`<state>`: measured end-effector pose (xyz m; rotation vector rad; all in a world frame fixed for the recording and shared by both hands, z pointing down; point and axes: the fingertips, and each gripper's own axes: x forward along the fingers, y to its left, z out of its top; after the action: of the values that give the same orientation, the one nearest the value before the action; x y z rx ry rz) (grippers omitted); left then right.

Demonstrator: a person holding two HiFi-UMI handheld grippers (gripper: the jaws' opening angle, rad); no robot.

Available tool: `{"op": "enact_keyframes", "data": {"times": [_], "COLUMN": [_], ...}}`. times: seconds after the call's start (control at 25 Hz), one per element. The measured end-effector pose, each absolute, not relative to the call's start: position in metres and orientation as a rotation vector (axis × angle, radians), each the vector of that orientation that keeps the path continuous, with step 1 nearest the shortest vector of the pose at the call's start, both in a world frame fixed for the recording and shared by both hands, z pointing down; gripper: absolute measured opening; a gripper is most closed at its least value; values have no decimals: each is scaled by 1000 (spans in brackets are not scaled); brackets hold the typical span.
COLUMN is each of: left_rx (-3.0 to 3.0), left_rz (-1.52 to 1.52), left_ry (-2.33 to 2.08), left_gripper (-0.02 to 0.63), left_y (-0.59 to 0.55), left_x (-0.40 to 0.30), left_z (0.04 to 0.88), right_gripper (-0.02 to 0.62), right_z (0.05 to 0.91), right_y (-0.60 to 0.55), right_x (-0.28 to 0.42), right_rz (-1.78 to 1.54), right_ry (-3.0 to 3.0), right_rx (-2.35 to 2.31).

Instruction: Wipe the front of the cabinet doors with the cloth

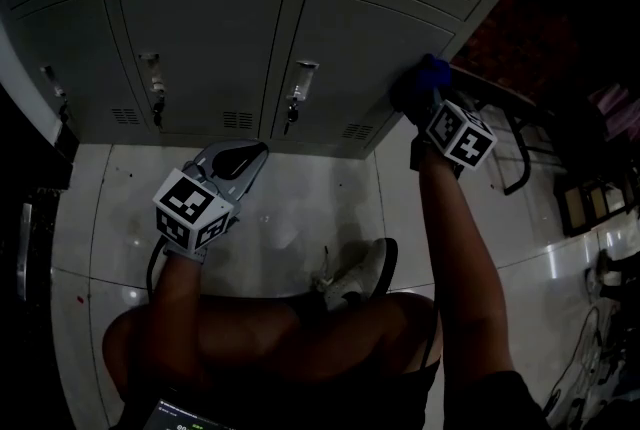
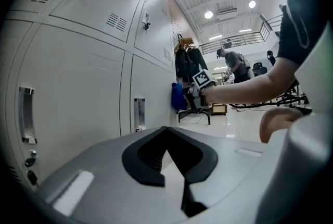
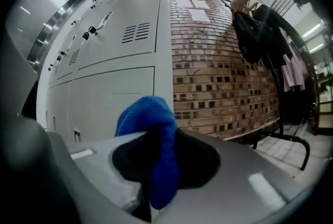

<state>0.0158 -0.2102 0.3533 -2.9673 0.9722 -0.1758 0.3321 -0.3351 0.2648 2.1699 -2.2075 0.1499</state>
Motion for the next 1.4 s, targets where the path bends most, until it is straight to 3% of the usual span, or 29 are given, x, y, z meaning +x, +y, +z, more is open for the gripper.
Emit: {"op": "enact_keyframes", "data": {"times": [0.2, 0.6, 0.84, 1.4], "left_rx": [-2967, -2960, -2966, -2964], "left_rz": [-175, -137, -99, -107], "left_ry": [974, 996, 1004, 1014], "left_gripper": [0, 0, 0, 0], "left_y": [-212, -212, -212, -215], "left_x": [15, 12, 9, 5], "left_z": [353, 347, 343, 346], "right_gripper": [77, 77, 77, 77], "right_z": [270, 308, 326, 329], "right_y": [-326, -321, -333, -347], "right_x": [317, 145, 80, 119], "right_rz": [141, 155, 174, 95], "right_ry": [-2249, -2480, -2524, -2450], "right_rx": [2155, 1805, 1697, 1663]}}
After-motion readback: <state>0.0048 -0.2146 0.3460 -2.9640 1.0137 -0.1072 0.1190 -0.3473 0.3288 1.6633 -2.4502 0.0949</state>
